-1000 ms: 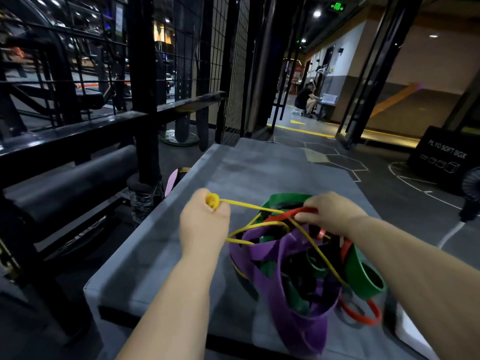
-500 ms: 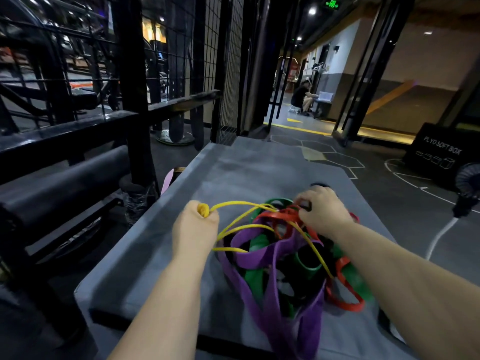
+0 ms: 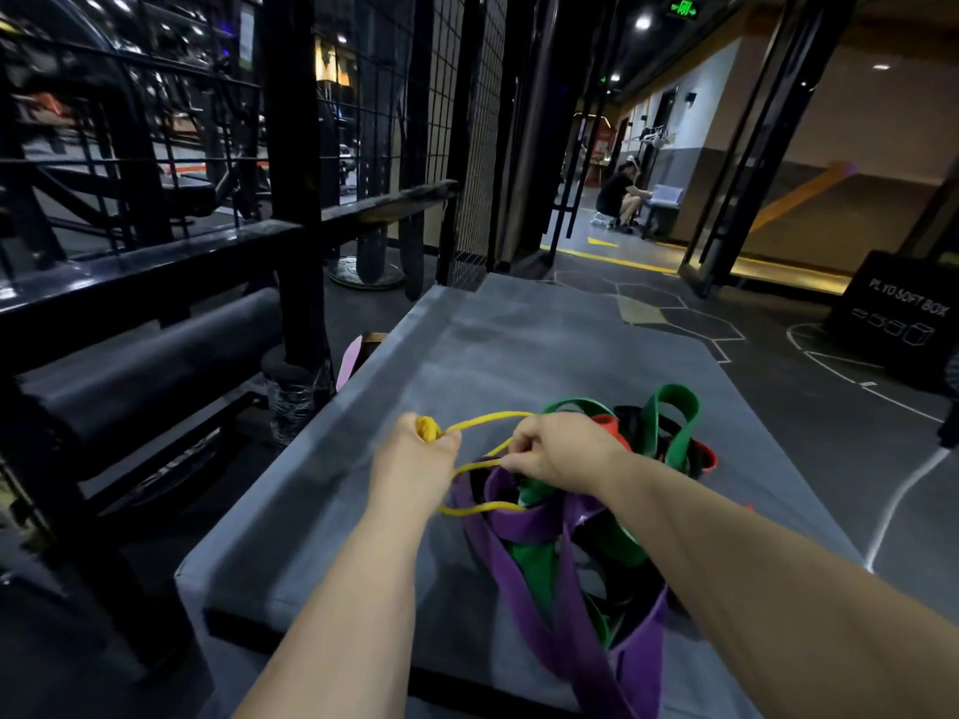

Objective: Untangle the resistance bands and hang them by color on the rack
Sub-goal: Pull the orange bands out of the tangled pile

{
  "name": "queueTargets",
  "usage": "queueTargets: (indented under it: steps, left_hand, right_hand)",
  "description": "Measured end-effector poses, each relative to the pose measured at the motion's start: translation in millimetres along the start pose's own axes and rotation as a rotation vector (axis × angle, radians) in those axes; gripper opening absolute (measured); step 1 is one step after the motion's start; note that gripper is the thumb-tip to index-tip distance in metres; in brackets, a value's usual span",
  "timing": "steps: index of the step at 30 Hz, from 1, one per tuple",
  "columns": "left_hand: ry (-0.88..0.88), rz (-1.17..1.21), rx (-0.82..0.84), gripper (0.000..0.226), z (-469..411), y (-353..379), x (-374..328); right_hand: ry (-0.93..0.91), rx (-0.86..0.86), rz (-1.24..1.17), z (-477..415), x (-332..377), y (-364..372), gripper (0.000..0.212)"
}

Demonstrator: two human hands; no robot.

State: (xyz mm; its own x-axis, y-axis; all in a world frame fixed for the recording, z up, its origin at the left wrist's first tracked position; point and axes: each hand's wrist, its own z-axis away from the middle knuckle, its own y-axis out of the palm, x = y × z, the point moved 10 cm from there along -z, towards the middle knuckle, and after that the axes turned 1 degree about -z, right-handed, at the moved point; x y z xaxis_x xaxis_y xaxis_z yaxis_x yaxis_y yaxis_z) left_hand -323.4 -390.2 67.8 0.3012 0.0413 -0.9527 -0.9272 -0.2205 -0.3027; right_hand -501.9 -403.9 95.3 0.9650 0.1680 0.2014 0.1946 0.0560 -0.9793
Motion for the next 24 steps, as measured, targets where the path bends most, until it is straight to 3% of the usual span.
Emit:
queueTargets:
  steps: [3,8,15,18,20,24]
  left_hand:
    - [-0.02,0.019,-0.064,0.034,-0.9,-10.3,-0.5]
    - [-0.035,0.079,-0.111,0.036,-1.1,-16.6,0.6]
    - [0.023,0.099,-0.09,0.039,3.6,-8.1,-7.9]
    - [0.017,0.149,-0.034,0.037,5.1,2.4,-5.6]
    - [0.011,0.124,0.01,0.034,5.6,12.4,-5.5]
    - [0.012,0.029,0.132,0.023,15.1,37.6,-10.8]
  right_hand:
    - [0.035,-0.078,-0.376,10.0,-2.5,-34.8,0.022]
    - [0.095,-0.517,-1.113,30.7,-49.0,-118.3,0.022]
    - [0.079,-0.955,-1.297,75.6,-90.3,-226.6,0.025]
    - [0.018,-1.06,-1.328,96.5,-87.6,-262.3,0.021]
    - [0.033,-1.045,-1.317,99.0,-85.6,-267.1,0.021]
    - [0.113,-0.855,-1.459,85.2,-81.2,-242.0,0.024]
